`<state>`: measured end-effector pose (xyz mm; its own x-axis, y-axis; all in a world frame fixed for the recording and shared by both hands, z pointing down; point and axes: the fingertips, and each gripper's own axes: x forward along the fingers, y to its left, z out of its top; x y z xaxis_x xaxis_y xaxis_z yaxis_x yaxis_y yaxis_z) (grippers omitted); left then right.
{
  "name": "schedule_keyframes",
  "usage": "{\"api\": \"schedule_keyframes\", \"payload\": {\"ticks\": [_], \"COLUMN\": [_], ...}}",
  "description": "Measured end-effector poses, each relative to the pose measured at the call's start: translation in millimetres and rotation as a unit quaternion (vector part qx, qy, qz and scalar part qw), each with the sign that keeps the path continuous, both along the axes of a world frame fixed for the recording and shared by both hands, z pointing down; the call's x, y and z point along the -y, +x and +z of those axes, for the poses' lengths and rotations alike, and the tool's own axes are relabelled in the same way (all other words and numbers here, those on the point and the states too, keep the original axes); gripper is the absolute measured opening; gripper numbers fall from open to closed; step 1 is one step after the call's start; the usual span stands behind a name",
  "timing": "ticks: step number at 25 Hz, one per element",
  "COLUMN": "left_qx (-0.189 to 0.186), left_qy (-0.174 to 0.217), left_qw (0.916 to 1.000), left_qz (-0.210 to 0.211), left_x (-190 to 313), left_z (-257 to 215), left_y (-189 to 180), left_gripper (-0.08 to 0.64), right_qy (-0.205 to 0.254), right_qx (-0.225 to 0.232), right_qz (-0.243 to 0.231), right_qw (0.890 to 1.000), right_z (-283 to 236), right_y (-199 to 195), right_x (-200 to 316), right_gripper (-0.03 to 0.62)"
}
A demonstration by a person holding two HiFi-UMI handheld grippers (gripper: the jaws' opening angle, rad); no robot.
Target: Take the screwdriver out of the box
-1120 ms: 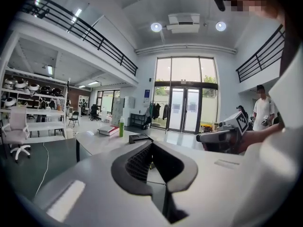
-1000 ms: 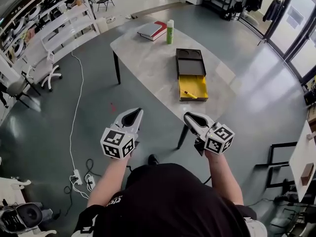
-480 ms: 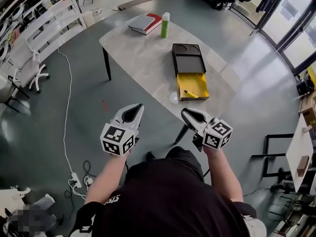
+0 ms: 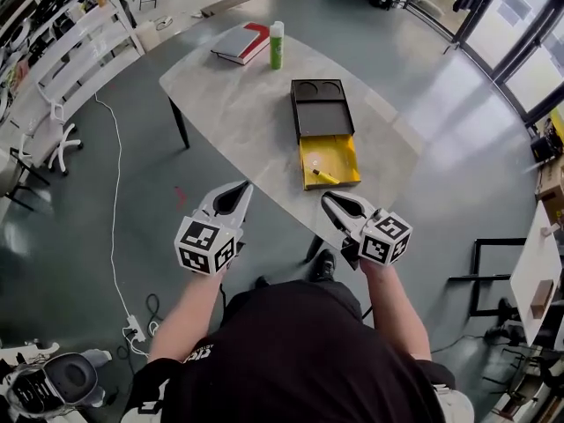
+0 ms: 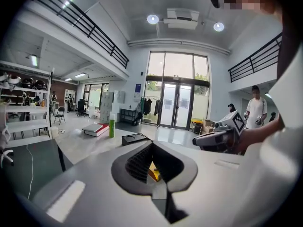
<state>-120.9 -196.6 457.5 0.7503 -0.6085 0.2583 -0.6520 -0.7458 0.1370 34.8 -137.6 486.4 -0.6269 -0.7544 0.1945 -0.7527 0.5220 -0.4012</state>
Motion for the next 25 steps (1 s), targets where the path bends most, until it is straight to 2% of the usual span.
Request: {"api": "schedule_keyframes", "payload": {"ticks": [7, 12, 16, 20, 25], "left_qx": [0.000, 0.011, 0.019, 0.024, 0.031], "left_qy": [-0.007, -0.007, -0.010, -0.018, -0.022], "left_qw": [0.9990, 0.9966, 0.9945, 0.9929, 0.9942], "left_qz": [-0.043, -0.081, -0.102, -0.115, -0.101], "left_x": [25, 35, 40, 52, 76], "left_z": [0, 1, -1, 8, 21], "left_y": [69, 107, 122, 120, 122], "left_gripper": [0.003, 0.003, 0.003, 0.003, 0.003], "right_qy": [-0.014, -0.032, -0.050, -0.074, -0.100], "right_qx": [-0.024, -0.035, -0.052, -0.072, -0.119], "right_qz": [-0.036, -0.088, -0.124, -0.137, -0.151], "right_qw": [0.999, 0.995, 0.990, 0.985, 0.976], "right_z": [6, 27, 42, 70, 105], "right_y": [83, 115, 126, 126, 113], "right_x": [28, 47, 63, 88, 111], "right_gripper": [0.049, 0.051, 0.051, 0.051, 0.051]}}
